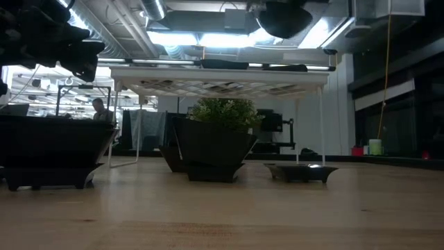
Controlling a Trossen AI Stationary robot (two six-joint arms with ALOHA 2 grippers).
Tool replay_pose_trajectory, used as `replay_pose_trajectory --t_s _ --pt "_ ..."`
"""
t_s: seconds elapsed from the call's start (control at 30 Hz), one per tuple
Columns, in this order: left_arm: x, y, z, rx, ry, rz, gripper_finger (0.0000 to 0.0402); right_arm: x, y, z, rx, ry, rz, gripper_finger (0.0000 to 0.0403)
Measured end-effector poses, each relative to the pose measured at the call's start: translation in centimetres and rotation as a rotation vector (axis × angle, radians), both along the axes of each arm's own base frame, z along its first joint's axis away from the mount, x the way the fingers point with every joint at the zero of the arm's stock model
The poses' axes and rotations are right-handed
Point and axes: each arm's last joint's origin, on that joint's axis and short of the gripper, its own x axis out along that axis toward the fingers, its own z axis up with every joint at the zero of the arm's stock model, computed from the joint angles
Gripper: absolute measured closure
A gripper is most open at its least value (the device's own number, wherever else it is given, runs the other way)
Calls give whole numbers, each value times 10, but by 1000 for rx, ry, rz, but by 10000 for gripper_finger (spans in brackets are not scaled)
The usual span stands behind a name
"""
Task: Pick & Place Mini shaped plates
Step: Stack the black leaf-shaped plate on top of the black leaf-shaped plate on the shelf
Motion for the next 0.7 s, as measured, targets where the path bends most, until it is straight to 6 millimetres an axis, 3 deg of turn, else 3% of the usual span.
replay_pose_trajectory --t_s 0.27,0.43,0.7 --pt "0 0 0 0 0 0 258 -4 -4 -1 -211 348 358 398" --pt "0 0 0 0 -1 0 258 -4 -6 -2 -256 436 437 398" --pt "0 0 0 0 0 0 258 -11 -11 -23 -344 642 573 398"
